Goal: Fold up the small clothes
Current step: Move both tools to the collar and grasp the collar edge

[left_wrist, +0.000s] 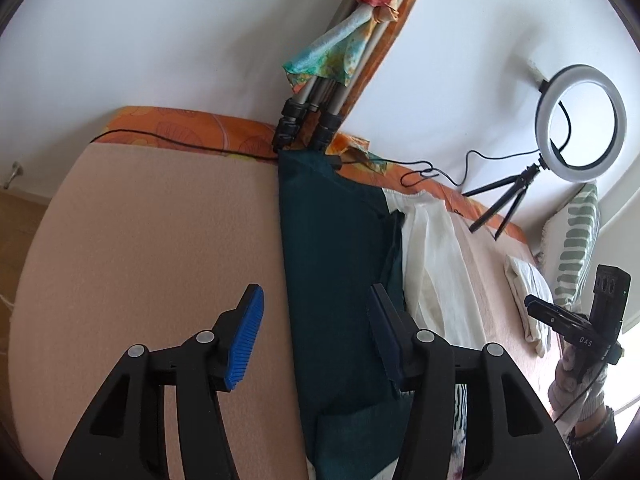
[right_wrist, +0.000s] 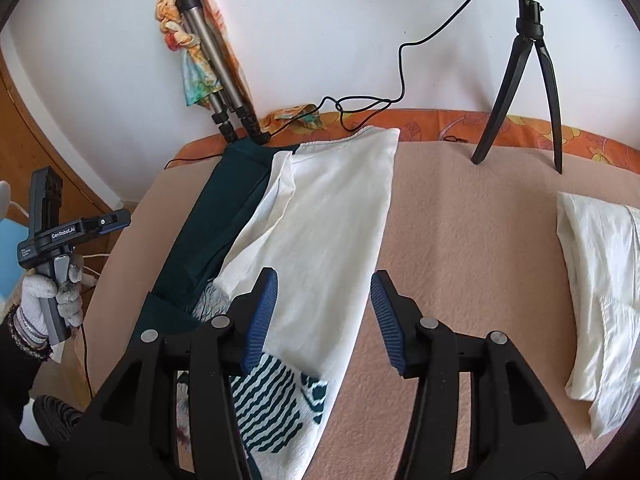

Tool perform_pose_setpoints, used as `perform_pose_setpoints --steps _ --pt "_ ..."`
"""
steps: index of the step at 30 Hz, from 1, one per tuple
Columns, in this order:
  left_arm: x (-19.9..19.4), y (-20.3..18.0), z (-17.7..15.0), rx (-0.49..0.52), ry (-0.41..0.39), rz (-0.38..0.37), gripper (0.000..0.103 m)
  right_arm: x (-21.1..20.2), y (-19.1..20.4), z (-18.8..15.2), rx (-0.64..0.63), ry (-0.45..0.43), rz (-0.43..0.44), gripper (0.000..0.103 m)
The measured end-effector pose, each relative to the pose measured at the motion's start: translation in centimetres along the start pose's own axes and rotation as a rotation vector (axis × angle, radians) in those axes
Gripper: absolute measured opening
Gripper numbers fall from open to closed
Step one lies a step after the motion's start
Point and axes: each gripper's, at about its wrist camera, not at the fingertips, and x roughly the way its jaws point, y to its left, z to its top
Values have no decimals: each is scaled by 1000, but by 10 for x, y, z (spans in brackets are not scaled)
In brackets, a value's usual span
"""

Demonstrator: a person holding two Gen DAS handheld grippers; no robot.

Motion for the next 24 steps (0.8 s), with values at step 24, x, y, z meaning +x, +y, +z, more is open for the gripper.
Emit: perform_pose_setpoints --steps 24 --pt "147 28 89 17 25 0 52 145 -90 110 97 32 77 51"
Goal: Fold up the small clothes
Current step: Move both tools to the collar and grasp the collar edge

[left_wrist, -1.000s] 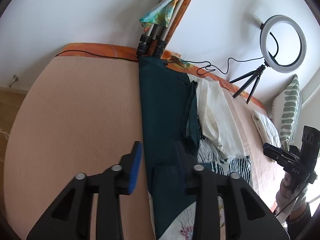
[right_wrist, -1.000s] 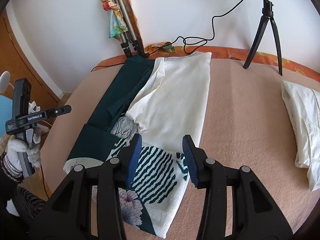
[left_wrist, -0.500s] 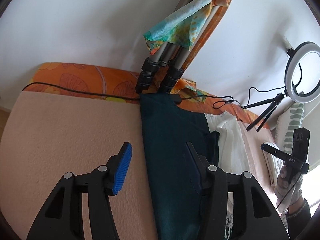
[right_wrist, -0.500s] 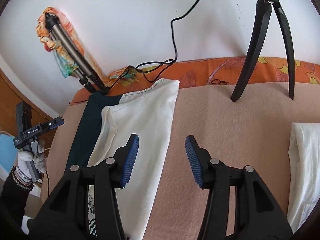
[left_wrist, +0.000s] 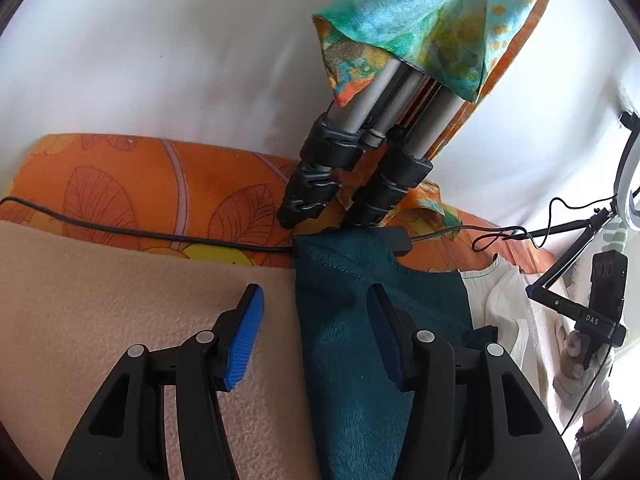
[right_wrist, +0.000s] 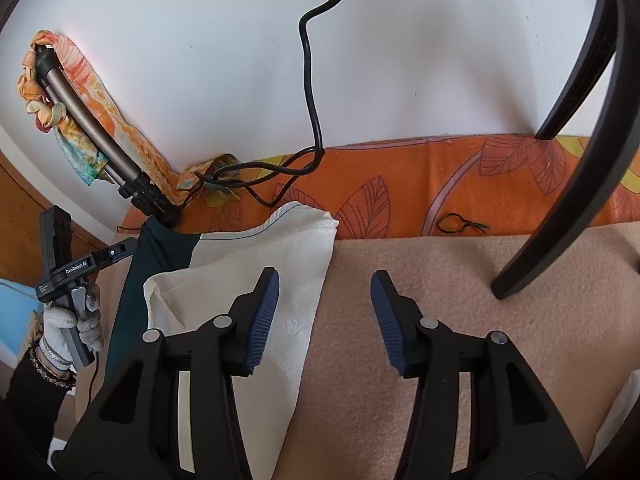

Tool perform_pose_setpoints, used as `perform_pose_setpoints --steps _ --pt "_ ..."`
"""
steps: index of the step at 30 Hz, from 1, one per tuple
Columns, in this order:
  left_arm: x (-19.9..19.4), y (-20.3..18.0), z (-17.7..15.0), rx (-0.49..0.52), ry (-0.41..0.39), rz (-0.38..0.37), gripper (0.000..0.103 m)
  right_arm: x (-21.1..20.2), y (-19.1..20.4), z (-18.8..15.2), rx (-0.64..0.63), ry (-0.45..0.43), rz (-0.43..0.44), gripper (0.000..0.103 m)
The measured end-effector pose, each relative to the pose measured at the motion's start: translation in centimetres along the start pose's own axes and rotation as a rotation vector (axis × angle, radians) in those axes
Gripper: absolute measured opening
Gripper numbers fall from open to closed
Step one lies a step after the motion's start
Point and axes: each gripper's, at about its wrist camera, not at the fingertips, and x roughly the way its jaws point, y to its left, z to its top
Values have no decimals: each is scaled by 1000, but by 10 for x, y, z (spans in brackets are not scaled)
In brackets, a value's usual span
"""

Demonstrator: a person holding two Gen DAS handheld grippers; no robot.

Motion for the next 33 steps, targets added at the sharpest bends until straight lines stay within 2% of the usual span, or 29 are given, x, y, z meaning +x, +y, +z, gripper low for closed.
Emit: perform_pose_setpoints --steps 5,9,11,12,14,15,16,19,22,33 --pt "7 -3 7 26 -16 16 52 19 8 8 -33 5 -23 51" --pt "11 -4 11 29 -20 0 52 26 11 15 -33 2 -11 51" --pt "12 -5 12 39 -23 3 49 28 14 17 -51 6 -9 51" --pt "11 -6 12 45 -24 9 45 29 16 18 -63 7 -17 49" --pt "11 -8 11 60 -17 11 32 32 20 19 -79 15 -22 39" --pt "12 -10 11 69 -8 12 16 34 21 19 -85 20 -26 29" --pt "13 -12 10 78 -2 24 10 35 23 20 -91 23 -34 21" --pt "12 -16 9 92 -9 32 5 36 27 20 -105 23 -52 10" --pt "5 -25 9 128 -46 47 4 30 33 23 -112 7 -70 7" --pt "-51 -52 2 172 -107 -15 4 -24 68 24 -175 -42 -35 5"
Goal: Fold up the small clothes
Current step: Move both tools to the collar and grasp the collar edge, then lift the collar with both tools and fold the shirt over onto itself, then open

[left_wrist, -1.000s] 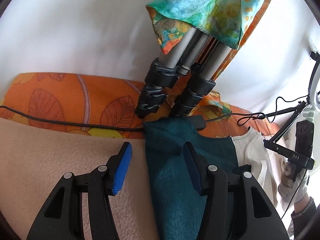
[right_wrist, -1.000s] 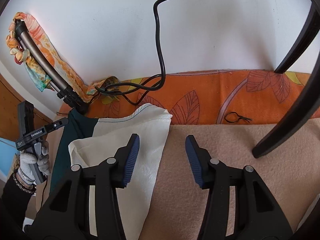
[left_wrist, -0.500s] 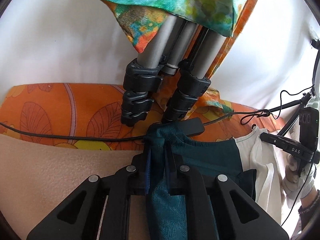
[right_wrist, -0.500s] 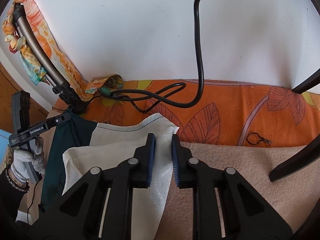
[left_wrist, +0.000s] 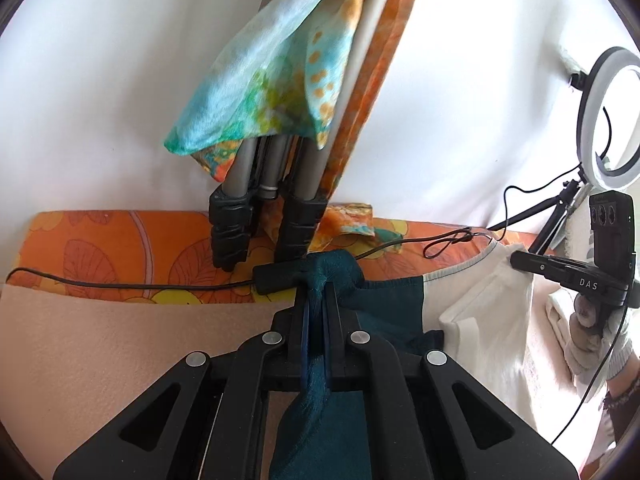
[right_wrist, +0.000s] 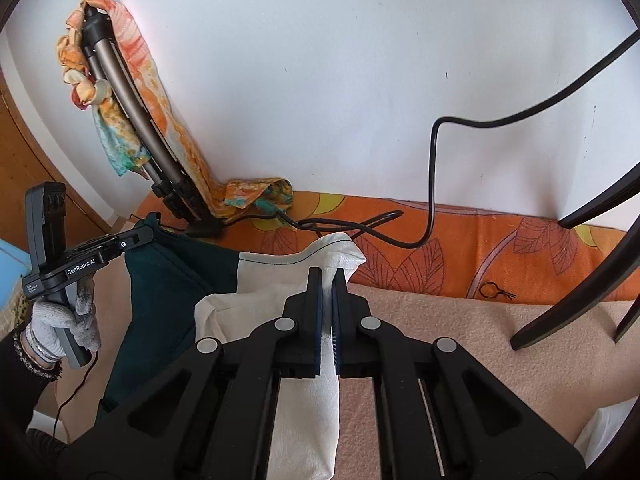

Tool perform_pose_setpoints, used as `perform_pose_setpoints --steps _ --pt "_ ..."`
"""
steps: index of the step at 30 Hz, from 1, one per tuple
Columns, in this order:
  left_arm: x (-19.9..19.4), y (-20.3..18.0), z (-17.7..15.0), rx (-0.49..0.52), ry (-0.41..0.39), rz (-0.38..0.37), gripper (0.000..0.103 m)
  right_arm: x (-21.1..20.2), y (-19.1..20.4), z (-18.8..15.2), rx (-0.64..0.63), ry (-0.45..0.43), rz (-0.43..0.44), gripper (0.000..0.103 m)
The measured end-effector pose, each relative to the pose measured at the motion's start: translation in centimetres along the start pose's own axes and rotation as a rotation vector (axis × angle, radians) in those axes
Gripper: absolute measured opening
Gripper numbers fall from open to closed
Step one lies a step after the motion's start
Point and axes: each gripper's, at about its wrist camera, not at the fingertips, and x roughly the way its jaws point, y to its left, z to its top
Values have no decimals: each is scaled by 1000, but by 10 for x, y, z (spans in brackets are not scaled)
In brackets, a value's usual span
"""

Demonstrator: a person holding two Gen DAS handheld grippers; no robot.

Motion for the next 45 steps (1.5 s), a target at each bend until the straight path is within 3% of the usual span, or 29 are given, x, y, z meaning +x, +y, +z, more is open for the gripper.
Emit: perform_pose_setpoints --steps 9,17,28,32,36,45 --pt "-68 -33 -5 68 -41 -23 4 -72 36 -8 -100 -12 29 5" --pt "-123 -54 -42 87 -46 -51 4 -138 77 -41 -159 -21 43 5" --pt "-192 -75 -140 159 -26 -81 4 -194 123 -161 -177 -35 69 5" --pt "-195 -79 -191 234 23 -62 4 -192 126 -215 -178 -23 51 5" --pt "-188 -70 -228 246 87 -39 4 -182 126 -258 -187 5 21 5" --pt "-209 -68 -260 348 114 11 6 -189 126 -301 -242 33 -78 7"
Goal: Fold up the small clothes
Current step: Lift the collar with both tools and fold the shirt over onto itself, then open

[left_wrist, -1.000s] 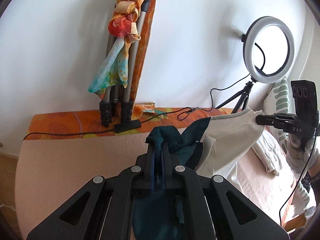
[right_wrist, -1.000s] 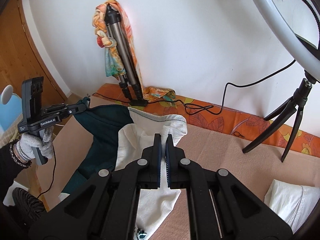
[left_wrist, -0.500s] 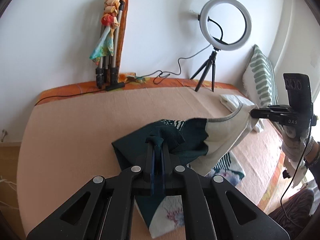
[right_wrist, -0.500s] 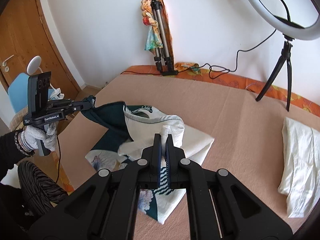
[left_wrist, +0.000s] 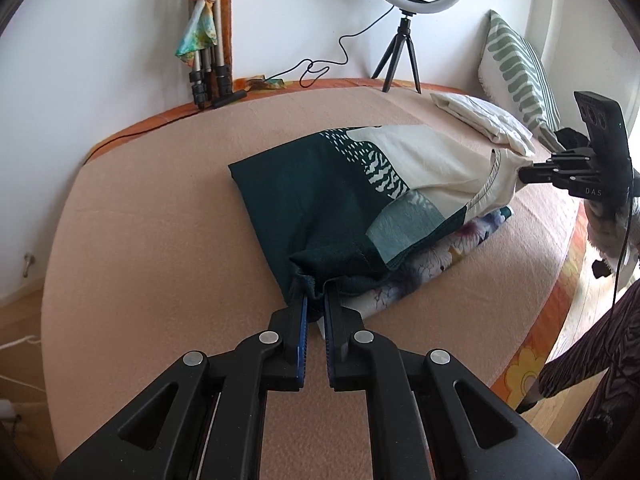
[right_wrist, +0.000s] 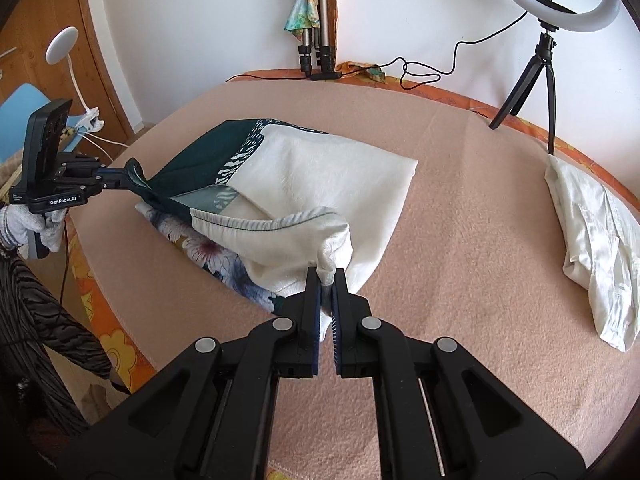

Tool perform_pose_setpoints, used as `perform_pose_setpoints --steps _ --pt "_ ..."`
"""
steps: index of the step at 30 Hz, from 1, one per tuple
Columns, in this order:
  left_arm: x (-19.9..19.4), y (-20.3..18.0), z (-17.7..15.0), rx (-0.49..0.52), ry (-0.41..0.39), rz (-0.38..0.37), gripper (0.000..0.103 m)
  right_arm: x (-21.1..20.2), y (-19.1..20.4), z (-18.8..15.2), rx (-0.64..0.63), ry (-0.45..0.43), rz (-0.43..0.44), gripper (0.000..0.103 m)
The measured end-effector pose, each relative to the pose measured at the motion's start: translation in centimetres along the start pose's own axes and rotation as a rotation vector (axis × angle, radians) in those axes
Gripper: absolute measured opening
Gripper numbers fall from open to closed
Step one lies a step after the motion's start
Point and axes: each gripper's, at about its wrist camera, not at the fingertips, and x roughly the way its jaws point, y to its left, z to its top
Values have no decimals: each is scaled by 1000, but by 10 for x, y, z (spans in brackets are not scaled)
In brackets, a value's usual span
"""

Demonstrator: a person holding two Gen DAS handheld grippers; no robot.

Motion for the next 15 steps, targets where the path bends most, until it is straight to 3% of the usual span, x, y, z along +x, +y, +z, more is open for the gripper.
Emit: perform_pose_setpoints --steps 5,6,7,9,12,15 --pt "-28 1 -13 -12 -11 -21 6 -26 -4 -16 43 -7 47 11" --pt "-32 3 -15 -28 -14 -35 7 -31 -6 -17 64 -18 57 18" --pt "-35 5 -15 -39 -18 -41 9 -36 -9 -19 90 -31 60 36" --pt "-39 7 -14 -65 -36 -33 11 -41 -17 -20 165 -55 82 54" --pt "-29 10 -6 -113 -21 -51 11 -29 -29 -20 285 -22 87 54" --pt "-6 13 -4 -160 38 -53 27 -6 -41 -26 407 53 102 54"
